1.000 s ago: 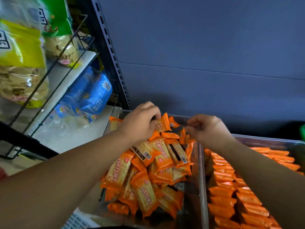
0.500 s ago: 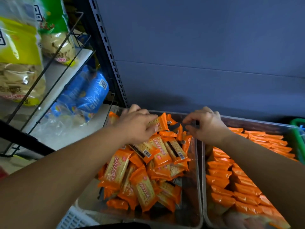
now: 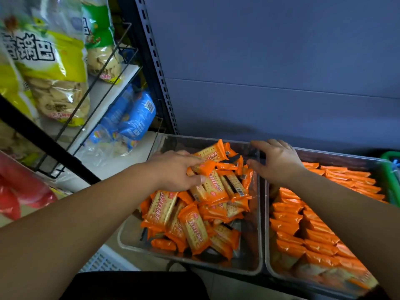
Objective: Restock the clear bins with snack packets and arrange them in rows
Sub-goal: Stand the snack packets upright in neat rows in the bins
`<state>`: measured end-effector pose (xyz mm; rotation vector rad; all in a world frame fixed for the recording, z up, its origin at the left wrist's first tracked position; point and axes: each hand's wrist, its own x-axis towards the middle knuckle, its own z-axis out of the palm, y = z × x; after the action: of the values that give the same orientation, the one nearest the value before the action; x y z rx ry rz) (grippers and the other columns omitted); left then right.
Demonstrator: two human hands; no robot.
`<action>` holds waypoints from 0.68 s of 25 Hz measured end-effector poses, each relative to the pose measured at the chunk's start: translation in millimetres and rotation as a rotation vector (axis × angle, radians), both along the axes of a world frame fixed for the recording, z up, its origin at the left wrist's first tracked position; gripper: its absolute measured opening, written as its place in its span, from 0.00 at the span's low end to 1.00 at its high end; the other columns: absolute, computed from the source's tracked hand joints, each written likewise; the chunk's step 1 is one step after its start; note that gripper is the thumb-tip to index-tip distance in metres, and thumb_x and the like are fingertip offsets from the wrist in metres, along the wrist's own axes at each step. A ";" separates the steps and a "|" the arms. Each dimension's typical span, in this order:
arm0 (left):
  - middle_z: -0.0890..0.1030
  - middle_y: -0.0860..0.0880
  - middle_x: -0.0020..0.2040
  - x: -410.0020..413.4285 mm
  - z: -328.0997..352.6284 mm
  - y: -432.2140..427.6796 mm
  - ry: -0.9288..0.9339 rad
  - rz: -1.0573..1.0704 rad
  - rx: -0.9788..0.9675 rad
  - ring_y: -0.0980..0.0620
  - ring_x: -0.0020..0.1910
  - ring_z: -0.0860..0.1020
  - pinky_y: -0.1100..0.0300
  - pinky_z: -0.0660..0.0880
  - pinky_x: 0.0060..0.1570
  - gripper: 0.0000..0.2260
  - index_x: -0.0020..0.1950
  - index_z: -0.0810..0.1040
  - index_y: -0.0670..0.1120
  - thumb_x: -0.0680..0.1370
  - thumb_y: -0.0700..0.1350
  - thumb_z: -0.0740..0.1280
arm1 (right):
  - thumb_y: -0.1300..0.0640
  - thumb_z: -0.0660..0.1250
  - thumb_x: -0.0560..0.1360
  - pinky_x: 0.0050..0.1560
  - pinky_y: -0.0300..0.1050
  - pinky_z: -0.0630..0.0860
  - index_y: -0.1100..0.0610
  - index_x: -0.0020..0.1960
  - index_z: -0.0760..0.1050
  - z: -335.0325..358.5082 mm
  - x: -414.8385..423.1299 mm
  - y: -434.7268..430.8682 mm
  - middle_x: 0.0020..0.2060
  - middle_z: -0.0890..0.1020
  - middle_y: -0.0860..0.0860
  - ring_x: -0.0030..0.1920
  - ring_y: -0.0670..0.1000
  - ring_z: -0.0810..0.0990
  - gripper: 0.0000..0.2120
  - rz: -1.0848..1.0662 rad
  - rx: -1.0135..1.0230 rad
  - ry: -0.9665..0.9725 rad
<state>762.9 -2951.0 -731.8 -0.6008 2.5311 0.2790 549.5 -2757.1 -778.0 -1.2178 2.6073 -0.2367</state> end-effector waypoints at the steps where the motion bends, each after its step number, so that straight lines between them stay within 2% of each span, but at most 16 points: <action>1: 0.64 0.54 0.81 -3.2 5.4 1.6 -0.019 0.023 0.020 0.46 0.79 0.65 0.45 0.64 0.75 0.30 0.79 0.64 0.67 0.78 0.74 0.57 | 0.39 0.64 0.81 0.75 0.55 0.64 0.44 0.80 0.64 1.5 1.1 0.2 0.71 0.75 0.52 0.74 0.57 0.68 0.30 0.004 0.004 0.007; 2: 0.72 0.52 0.76 -8.9 10.8 1.5 -0.011 0.058 0.041 0.46 0.74 0.71 0.48 0.70 0.70 0.26 0.75 0.72 0.64 0.80 0.72 0.57 | 0.39 0.64 0.81 0.74 0.55 0.65 0.45 0.80 0.64 1.3 1.6 0.0 0.71 0.75 0.52 0.73 0.57 0.69 0.30 0.004 0.000 0.000; 3: 0.80 0.51 0.66 -18.5 14.1 0.1 0.042 0.077 0.036 0.47 0.65 0.78 0.51 0.75 0.62 0.22 0.65 0.81 0.59 0.81 0.69 0.58 | 0.39 0.65 0.81 0.74 0.55 0.66 0.45 0.79 0.64 0.3 0.5 0.6 0.71 0.75 0.51 0.73 0.57 0.69 0.29 0.006 -0.012 -0.008; 4: 0.83 0.51 0.55 -30.5 14.4 -3.1 0.146 0.072 -0.006 0.48 0.55 0.81 0.52 0.78 0.53 0.19 0.55 0.83 0.54 0.83 0.65 0.59 | 0.39 0.65 0.81 0.74 0.55 0.66 0.44 0.79 0.65 -2.4 -0.9 1.7 0.71 0.75 0.50 0.73 0.57 0.70 0.29 0.014 -0.024 -0.022; 5: 0.82 0.51 0.50 -42.7 11.6 -6.4 0.261 0.065 -0.045 0.49 0.50 0.81 0.51 0.79 0.50 0.16 0.50 0.83 0.53 0.84 0.61 0.62 | 0.38 0.65 0.80 0.75 0.55 0.66 0.44 0.78 0.67 -4.5 -1.7 2.8 0.71 0.75 0.49 0.73 0.56 0.70 0.28 0.029 -0.052 -0.039; 6: 0.82 0.51 0.51 -54.0 4.3 -8.1 0.357 0.076 -0.027 0.49 0.51 0.81 0.49 0.80 0.52 0.11 0.54 0.83 0.53 0.84 0.57 0.64 | 0.38 0.65 0.80 0.75 0.56 0.67 0.44 0.76 0.70 -6.3 -3.1 4.5 0.70 0.76 0.48 0.72 0.54 0.72 0.27 0.048 -0.106 -0.077; 7: 0.82 0.51 0.57 -62.9 -5.3 -8.2 0.418 0.110 0.043 0.49 0.55 0.81 0.48 0.80 0.56 0.10 0.62 0.82 0.53 0.83 0.54 0.66 | 0.37 0.65 0.79 0.74 0.57 0.69 0.44 0.72 0.75 -8.0 -5.0 6.3 0.67 0.79 0.46 0.69 0.52 0.75 0.24 0.042 -0.192 -0.157; 9: 0.79 0.51 0.67 -72.9 -27.0 -7.1 0.450 0.175 0.183 0.50 0.61 0.80 0.49 0.80 0.61 0.18 0.73 0.75 0.52 0.83 0.49 0.69 | 0.37 0.63 0.80 0.67 0.57 0.76 0.45 0.64 0.82 -8.9 -9.8 7.6 0.57 0.84 0.42 0.61 0.47 0.80 0.19 -0.038 -0.385 -0.354; 10: 0.78 0.52 0.68 -73.2 -35.2 -6.3 0.479 0.202 0.217 0.51 0.61 0.80 0.49 0.80 0.61 0.20 0.74 0.74 0.53 0.82 0.47 0.71 | 0.37 0.61 0.80 0.64 0.57 0.77 0.44 0.62 0.82 -8.8 -11.1 8.0 0.54 0.84 0.41 0.58 0.45 0.80 0.19 -0.061 -0.420 -0.408; 12: 0.75 0.56 0.66 -70.1 -46.5 -5.4 0.587 0.231 0.262 0.54 0.58 0.81 0.51 0.82 0.58 0.19 0.68 0.75 0.55 0.79 0.43 0.74 | 0.32 0.57 0.79 0.66 0.58 0.76 0.44 0.64 0.81 -12.1 -11.5 9.6 0.55 0.83 0.42 0.60 0.47 0.79 0.24 -0.040 -0.402 -0.378; 14: 0.74 0.58 0.61 -69.0 -52.5 -6.9 0.655 0.240 0.266 0.57 0.52 0.82 0.52 0.84 0.53 0.16 0.59 0.76 0.55 0.77 0.42 0.77 | 0.27 0.55 0.76 0.73 0.60 0.69 0.44 0.72 0.76 -19.0 -12.7 10.1 0.64 0.81 0.45 0.69 0.50 0.75 0.33 -0.014 -0.313 -0.280; 15: 0.73 0.58 0.60 -68.8 -53.2 -7.6 0.651 0.240 0.268 0.57 0.51 0.82 0.52 0.84 0.52 0.16 0.58 0.76 0.55 0.76 0.42 0.77 | 0.27 0.55 0.75 0.76 0.58 0.65 0.44 0.75 0.73 -21.2 -12.6 8.9 0.68 0.79 0.46 0.72 0.52 0.72 0.35 -0.017 -0.264 -0.239; 17: 0.74 0.58 0.60 -67.8 -52.6 -8.0 0.629 0.225 0.264 0.57 0.51 0.81 0.52 0.83 0.53 0.15 0.60 0.78 0.54 0.76 0.43 0.77 | 0.31 0.60 0.79 0.78 0.54 0.58 0.44 0.78 0.69 -22.8 -12.1 5.6 0.71 0.77 0.47 0.75 0.52 0.68 0.31 -0.028 -0.219 -0.179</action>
<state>695.1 -2959.0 -784.4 -0.7837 2.9306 1.0039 537.3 -2751.5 -800.8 -1.1669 2.4949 -0.6208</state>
